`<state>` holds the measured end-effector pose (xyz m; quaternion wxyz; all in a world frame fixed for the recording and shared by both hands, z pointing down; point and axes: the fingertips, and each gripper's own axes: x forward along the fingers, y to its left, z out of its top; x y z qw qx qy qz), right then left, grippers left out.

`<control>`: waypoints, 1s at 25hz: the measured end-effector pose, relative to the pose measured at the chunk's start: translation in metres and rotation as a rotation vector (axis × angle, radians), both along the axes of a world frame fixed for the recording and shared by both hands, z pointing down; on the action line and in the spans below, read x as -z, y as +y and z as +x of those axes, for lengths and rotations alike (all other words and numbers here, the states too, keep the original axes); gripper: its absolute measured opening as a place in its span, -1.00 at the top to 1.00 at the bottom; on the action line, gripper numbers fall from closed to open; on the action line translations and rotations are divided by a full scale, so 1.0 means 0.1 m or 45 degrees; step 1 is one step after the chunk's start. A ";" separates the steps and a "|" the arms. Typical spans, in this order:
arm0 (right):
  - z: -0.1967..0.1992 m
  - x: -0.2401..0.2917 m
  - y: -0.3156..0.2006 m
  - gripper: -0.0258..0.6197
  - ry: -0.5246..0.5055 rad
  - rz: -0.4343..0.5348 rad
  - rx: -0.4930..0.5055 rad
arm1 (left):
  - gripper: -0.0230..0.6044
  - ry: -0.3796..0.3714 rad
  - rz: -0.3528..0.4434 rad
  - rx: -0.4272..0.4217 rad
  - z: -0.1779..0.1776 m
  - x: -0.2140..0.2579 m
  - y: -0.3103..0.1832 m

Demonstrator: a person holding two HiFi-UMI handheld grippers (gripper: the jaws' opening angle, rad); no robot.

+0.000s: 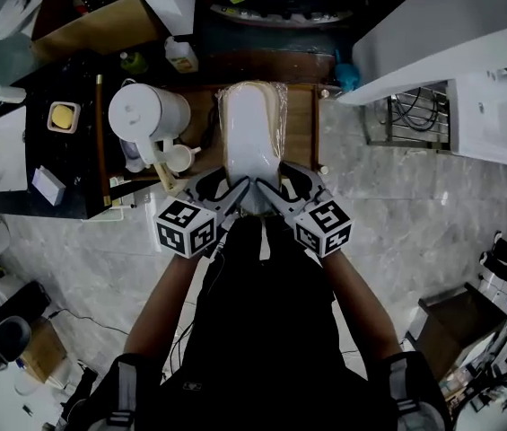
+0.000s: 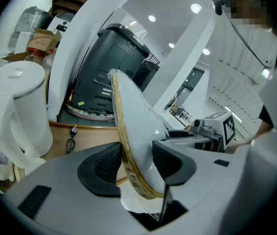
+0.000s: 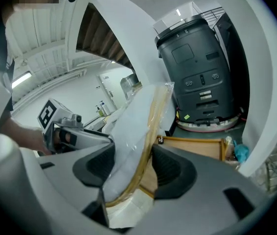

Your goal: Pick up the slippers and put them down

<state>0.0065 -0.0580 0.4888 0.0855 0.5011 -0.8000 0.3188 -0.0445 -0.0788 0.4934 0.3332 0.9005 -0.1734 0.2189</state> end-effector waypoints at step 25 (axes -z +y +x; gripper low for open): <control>0.38 -1.40 -0.32 0.18 0.054 -0.236 0.053 | 0.29 -0.176 -0.167 -0.057 0.39 -1.42 -0.30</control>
